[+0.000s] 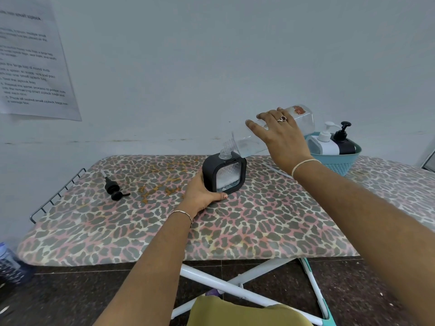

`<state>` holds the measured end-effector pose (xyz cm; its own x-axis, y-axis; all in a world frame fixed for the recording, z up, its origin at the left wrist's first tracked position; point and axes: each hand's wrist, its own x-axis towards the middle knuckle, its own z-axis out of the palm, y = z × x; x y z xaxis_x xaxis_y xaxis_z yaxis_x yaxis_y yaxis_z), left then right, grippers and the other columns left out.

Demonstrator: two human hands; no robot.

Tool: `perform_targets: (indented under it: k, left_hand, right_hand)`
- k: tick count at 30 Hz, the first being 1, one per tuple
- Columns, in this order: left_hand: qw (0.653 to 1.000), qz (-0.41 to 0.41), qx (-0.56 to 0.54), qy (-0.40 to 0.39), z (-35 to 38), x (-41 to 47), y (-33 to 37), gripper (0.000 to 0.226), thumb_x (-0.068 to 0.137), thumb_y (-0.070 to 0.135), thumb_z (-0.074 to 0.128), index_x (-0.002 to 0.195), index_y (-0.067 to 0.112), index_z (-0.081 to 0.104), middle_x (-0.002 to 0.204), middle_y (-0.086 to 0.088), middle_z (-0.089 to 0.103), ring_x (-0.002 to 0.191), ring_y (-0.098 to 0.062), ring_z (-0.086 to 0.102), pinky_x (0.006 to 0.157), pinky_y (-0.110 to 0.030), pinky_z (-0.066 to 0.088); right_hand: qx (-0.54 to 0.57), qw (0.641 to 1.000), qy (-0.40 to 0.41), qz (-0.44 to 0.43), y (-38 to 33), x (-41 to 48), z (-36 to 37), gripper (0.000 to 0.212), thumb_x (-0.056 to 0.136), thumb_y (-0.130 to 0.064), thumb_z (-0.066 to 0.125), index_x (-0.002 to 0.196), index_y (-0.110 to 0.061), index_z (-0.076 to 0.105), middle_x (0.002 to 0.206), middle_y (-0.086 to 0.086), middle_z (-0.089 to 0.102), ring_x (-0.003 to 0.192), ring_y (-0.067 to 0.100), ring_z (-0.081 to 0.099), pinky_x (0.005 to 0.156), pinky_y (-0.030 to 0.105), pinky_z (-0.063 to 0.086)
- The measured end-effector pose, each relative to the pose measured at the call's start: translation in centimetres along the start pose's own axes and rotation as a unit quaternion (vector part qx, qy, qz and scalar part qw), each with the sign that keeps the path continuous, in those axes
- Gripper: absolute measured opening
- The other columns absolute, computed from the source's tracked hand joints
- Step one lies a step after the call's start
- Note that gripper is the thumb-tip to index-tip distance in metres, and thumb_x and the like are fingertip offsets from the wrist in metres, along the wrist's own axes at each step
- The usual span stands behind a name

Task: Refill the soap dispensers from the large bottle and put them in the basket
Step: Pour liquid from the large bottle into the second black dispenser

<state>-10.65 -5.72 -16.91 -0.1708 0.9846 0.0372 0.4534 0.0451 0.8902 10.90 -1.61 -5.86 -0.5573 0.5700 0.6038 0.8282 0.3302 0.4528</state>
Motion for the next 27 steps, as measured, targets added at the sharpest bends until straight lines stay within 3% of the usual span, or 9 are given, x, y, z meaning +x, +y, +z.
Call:
perform_targets:
  k: [27]
  left_hand:
    - [1.0, 0.005, -0.007, 0.0, 0.05, -0.11, 0.17, 0.085, 0.059, 0.014, 0.091, 0.132, 0.017, 0.048, 0.129, 0.0, 0.059, 0.12, -0.02, 0.054, 0.101, -0.033, 0.043]
  right_hand:
    - [-0.011, 1.0, -0.004, -0.016, 0.14, 0.35, -0.31, 0.072, 0.061, 0.016, 0.061, 0.129, -0.009, 0.054, 0.118, 0.024, 0.057, 0.108, 0.041, 0.054, 0.108, 0.051, 0.033]
